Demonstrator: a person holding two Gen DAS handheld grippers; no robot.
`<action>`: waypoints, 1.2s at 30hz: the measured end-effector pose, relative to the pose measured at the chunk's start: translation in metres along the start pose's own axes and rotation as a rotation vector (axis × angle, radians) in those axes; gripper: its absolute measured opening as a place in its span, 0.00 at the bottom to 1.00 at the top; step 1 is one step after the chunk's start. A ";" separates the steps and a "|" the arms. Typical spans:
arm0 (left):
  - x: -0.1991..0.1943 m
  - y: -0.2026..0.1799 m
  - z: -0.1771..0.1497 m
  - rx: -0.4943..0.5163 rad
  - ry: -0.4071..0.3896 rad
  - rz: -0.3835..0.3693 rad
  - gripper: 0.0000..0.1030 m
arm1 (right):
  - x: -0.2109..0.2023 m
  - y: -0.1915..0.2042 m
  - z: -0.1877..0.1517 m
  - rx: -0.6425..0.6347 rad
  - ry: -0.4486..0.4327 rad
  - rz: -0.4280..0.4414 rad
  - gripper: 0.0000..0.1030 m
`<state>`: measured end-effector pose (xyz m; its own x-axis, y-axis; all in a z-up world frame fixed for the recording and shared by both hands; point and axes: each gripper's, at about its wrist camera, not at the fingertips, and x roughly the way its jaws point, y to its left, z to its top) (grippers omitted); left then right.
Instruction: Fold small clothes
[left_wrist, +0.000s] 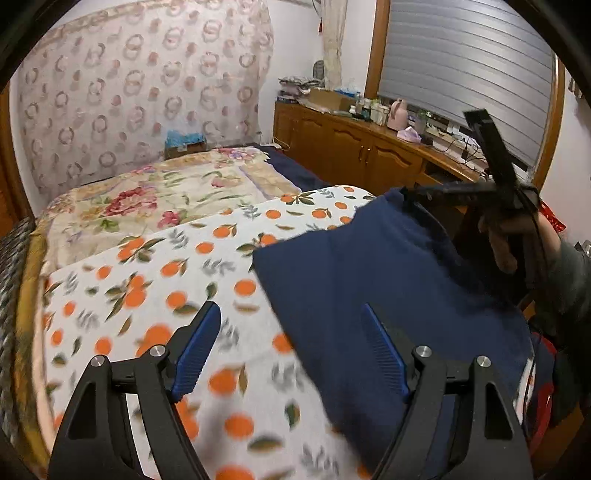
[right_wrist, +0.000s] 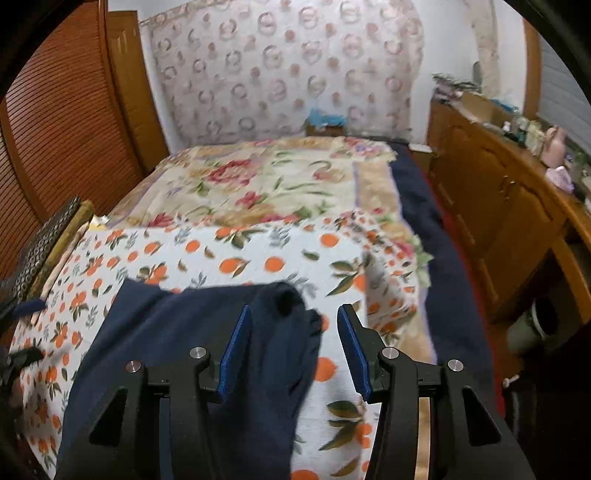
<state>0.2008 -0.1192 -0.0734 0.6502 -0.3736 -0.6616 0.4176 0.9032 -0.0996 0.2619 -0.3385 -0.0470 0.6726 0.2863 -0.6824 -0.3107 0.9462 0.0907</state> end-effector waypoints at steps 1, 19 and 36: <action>0.009 0.000 0.007 0.006 0.010 0.003 0.66 | 0.003 0.000 0.000 -0.004 0.004 0.008 0.49; 0.104 0.012 0.037 0.002 0.180 -0.021 0.40 | 0.010 -0.001 0.014 -0.117 0.017 0.031 0.10; 0.067 0.018 0.040 -0.009 0.075 0.039 0.15 | 0.038 0.016 0.000 -0.148 0.027 -0.099 0.17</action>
<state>0.2771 -0.1366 -0.0896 0.6167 -0.3213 -0.7186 0.3871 0.9187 -0.0786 0.2823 -0.3130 -0.0712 0.6873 0.1868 -0.7019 -0.3406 0.9364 -0.0843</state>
